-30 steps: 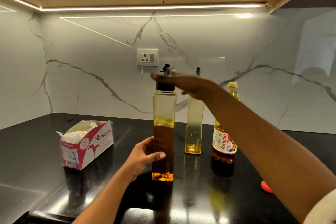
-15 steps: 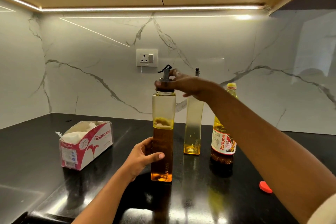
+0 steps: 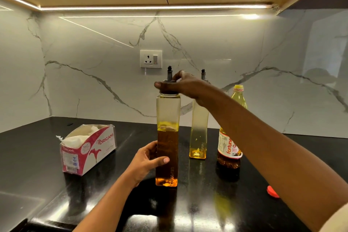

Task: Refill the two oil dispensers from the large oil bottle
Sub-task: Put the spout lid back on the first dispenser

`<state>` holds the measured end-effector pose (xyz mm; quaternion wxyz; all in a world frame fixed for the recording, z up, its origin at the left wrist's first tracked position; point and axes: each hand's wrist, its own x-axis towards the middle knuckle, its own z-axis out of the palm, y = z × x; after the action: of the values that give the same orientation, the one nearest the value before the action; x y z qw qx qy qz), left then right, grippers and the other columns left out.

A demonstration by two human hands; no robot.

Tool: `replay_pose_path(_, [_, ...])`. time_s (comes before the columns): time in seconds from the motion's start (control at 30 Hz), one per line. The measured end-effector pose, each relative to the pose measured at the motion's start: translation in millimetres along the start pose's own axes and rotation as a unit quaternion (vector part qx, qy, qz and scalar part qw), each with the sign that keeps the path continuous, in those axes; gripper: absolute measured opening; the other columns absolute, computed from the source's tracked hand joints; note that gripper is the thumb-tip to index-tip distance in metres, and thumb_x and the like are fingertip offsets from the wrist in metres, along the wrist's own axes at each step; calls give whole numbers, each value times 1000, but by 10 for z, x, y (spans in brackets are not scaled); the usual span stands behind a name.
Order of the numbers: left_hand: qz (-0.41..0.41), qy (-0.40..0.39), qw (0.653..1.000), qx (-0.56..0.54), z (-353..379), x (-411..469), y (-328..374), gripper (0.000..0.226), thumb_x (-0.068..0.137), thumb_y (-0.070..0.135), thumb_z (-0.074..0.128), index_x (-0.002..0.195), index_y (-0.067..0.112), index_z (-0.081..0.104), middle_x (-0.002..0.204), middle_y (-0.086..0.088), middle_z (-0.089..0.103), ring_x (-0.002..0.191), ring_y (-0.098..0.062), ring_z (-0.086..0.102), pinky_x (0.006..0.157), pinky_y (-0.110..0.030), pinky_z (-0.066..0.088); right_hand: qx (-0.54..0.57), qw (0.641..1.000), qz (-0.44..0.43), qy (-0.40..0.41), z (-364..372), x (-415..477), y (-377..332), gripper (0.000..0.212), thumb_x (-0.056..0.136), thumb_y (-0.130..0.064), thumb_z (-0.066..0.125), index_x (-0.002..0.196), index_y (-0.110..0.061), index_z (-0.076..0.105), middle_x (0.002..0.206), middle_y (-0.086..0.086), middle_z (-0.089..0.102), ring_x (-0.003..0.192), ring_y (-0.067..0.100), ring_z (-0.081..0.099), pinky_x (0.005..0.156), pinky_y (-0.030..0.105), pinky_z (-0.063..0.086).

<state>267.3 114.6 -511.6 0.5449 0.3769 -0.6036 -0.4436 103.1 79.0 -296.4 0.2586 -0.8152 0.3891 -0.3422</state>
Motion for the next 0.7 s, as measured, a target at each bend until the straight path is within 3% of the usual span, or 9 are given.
replay_pose_path(0.07, [-1, 0, 1000, 0, -6, -4, 6, 83, 46, 47, 93, 118, 20, 62, 112, -4, 72, 105, -18, 68, 78, -20, 54, 69, 995, 28, -65, -95, -8, -36, 100, 56, -63, 66, 137, -15, 34, 143, 10, 39, 129, 25, 38, 99, 40, 36])
replay_pose_path(0.17, [-3, -2, 1000, -5, -6, -3, 5, 87, 45, 47, 94, 120, 18, 61, 113, -6, 71, 106, -20, 67, 80, -23, 55, 183, 972, 15, -144, -259, 27, 56, 55, 78, -36, 63, 128, -17, 48, 132, 4, 53, 129, 19, 43, 103, 47, 35])
replay_pose_path(0.23, [-3, -3, 1000, -9, -6, -4, 4, 88, 44, 47, 94, 120, 17, 60, 113, -7, 71, 107, -21, 67, 80, -24, 55, 232, 957, 14, -172, -275, 41, 142, 42, 83, -21, 59, 124, -15, 55, 122, 3, 59, 122, 20, 50, 102, 46, 38])
replay_pose_path(0.3, [-3, -4, 1000, -9, -6, -4, 1, 88, 45, 47, 94, 120, 16, 60, 113, -7, 71, 107, -22, 67, 80, -24, 55, 239, 960, 12, -146, -228, 51, 196, 40, 85, -16, 60, 124, -13, 56, 120, 5, 60, 121, 24, 51, 99, 44, 41])
replay_pose_path(0.37, [-4, -5, 1000, -8, -1, -2, 4, 88, 45, 47, 94, 121, 17, 60, 113, -7, 71, 107, -21, 67, 80, -23, 55, 179, 982, 7, -64, -136, 26, 153, 36, 82, -22, 67, 115, -14, 56, 109, 1, 61, 113, 22, 53, 89, 36, 44])
replay_pose_path(0.47, [-5, -5, 1000, -7, -2, 1, 11, 87, 45, 47, 93, 120, 19, 60, 113, -5, 71, 107, -20, 67, 80, -22, 54, 64, 997, -19, 30, 25, 6, 31, 57, 70, -43, 75, 112, -17, 47, 101, 0, 56, 93, 12, 52, 69, 23, 41])
replay_pose_path(0.53, [-6, -5, 1000, -6, -6, 0, 8, 87, 45, 47, 93, 120, 19, 60, 114, -6, 71, 108, -20, 67, 80, -22, 54, 70, 998, 6, 2, 47, 4, -15, 83, 62, -50, 75, 128, -14, 39, 123, 8, 51, 109, 20, 50, 85, 30, 44])
replay_pose_path(0.6, [-8, -6, 1000, -9, -11, -5, 2, 87, 46, 45, 93, 121, 18, 60, 115, -7, 71, 108, -21, 66, 81, -23, 54, 147, 986, 36, -68, -61, -19, -21, 99, 61, -47, 71, 143, -13, 26, 145, 11, 37, 132, 27, 35, 107, 48, 30])
replay_pose_path(0.7, [-11, -6, 1000, -15, -20, -9, -5, 87, 45, 46, 94, 120, 19, 60, 114, -5, 71, 107, -19, 67, 79, -21, 54, 230, 962, 26, -142, -268, 5, 79, 57, 81, -18, 63, 134, -15, 42, 136, 6, 50, 130, 22, 41, 110, 50, 28])
